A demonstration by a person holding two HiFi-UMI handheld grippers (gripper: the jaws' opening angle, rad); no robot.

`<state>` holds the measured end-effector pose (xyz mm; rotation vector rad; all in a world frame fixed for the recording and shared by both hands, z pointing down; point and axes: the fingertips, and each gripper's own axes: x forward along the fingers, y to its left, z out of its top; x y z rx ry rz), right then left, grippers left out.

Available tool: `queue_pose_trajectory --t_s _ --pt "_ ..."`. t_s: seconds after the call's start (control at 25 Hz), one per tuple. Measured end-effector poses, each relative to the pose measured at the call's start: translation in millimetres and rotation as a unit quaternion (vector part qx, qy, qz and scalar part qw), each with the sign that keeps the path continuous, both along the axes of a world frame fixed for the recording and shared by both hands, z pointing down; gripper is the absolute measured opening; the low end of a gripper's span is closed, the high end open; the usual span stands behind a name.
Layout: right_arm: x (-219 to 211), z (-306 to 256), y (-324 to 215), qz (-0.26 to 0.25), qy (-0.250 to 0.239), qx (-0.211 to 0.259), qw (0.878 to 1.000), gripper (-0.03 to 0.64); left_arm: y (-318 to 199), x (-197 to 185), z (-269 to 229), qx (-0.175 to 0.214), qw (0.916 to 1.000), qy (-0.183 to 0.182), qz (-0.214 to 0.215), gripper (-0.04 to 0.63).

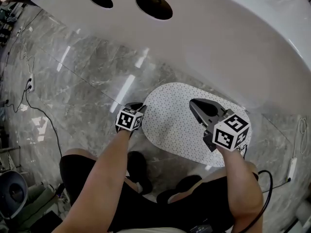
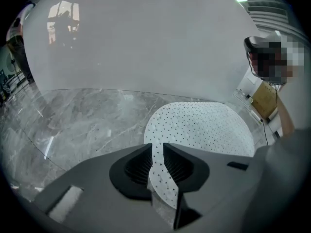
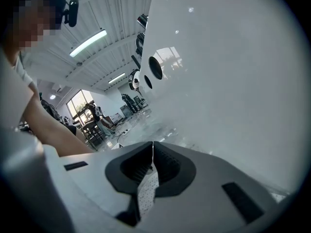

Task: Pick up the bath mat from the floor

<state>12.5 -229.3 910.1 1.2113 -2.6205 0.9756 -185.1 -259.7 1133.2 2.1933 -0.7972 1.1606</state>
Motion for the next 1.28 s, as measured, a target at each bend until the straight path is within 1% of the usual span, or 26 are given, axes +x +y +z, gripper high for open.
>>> queue_pose_trajectory --t_s 0.08,0.16,0.32,0.44,0.6,0.76,0.84,1.0,1.2,1.28 --pt "3.4 -2.6 0.8 0.01 -0.02 -0.007 1.0 0.006 -0.3 -1.5 6.6 -0.004 0.9999 -0.002 -0.009 0.099" --pt "8.9 -5.0 0.3 0.023 -0.036 -0.013 0.999 0.006 0.4 -2.8 12.6 -0.01 0.9998 -0.011 -0.01 0.126" --pt "15.1 -8.3 1.4 0.038 -0.041 -0.02 0.998 0.006 0.7 -3.6 19.2 -0.024 0.9993 -0.025 -0.013 0.167" --pt "15.4 -7.6 4.8 0.034 -0.037 -0.02 0.999 0.006 2.9 -5.2 27.9 -0.041 0.9984 -0.037 -0.017 0.168" --pt "17.3 -7.3 7.4 0.034 -0.027 -0.02 0.999 0.006 -1.2 -9.2 39.0 -0.044 0.9981 -0.032 -0.03 0.169" --pt "21.4 -8.7 5.6 0.042 -0.03 -0.02 0.998 0.006 -1.7 -13.8 46.6 -0.052 0.9975 -0.027 -0.039 0.168" --pt "20.8 -7.8 5.3 0.044 -0.03 -0.022 0.998 0.006 -1.2 -13.4 49.3 -0.055 0.9976 -0.022 -0.036 0.167" --pt "17.2 -6.8 4.6 0.04 -0.03 -0.024 0.998 0.006 1.0 -10.8 54.8 -0.059 0.9976 -0.024 -0.026 0.167" --pt "17.8 -4.8 5.3 0.04 -0.017 -0.021 0.999 0.006 7.9 -6.6 60.2 -0.059 0.9978 -0.026 -0.012 0.164" --pt "20.7 -3.7 5.9 0.045 -0.018 -0.023 0.999 0.006 10.3 -4.6 60.4 -0.06 0.9979 -0.024 -0.008 0.122"
